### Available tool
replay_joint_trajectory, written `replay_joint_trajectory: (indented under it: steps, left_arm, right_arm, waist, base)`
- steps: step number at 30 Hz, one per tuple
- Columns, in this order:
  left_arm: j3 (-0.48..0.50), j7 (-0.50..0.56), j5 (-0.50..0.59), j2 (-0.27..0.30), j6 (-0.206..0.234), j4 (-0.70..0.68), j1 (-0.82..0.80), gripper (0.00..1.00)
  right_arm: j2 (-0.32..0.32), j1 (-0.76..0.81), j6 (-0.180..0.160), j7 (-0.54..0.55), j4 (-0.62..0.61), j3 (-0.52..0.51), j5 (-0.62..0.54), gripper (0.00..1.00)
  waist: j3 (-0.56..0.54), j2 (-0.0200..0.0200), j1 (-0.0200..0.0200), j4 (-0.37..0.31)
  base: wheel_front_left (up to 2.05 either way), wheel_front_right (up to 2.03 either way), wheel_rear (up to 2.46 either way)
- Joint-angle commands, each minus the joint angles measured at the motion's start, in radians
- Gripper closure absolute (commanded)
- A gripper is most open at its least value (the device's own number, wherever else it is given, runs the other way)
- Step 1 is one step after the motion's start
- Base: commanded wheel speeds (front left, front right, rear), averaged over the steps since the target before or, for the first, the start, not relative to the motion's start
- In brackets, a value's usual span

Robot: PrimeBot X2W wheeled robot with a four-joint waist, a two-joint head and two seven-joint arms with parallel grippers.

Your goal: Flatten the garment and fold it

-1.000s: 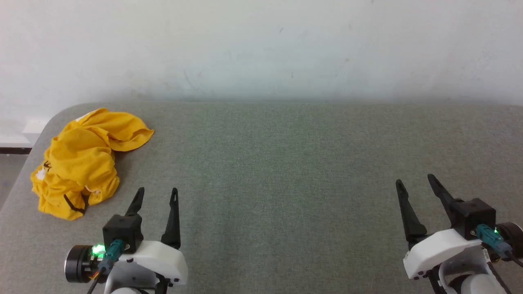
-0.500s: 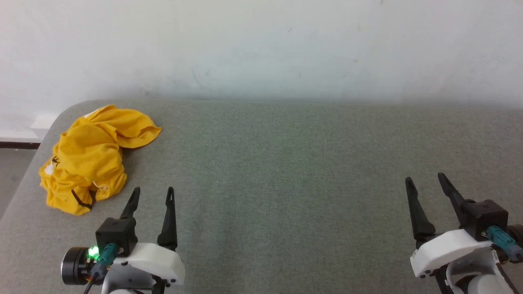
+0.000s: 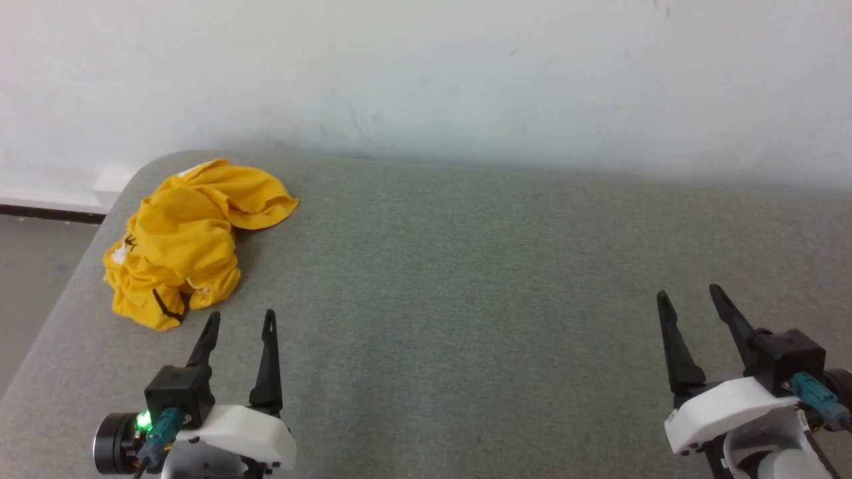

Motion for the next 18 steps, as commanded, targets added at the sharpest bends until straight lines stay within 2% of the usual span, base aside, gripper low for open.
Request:
replay_joint_trajectory:
  steps: [1, 18]
  left_arm:
    - [0.005, -0.012, -0.009, -0.002, -0.002, -0.004, 0.016, 0.00]
    - [0.018, -0.045, -0.024, -0.002, 0.012, -0.006, 0.037, 0.00]
  right_arm:
    - [0.001, 0.004, -0.001, -0.014, 0.006, 0.004, 0.010, 0.00]
    - [0.002, -0.016, -0.001, -0.047, 0.049, 0.050, 0.023, 0.00]
  waist:
    - [-0.002, 0.0000, 0.0000, 0.019]
    - [-0.011, 0.0000, 0.0000, 0.133]
  base:
    - [0.00, 0.00, 0.00]
    - [0.00, 0.00, 0.00]
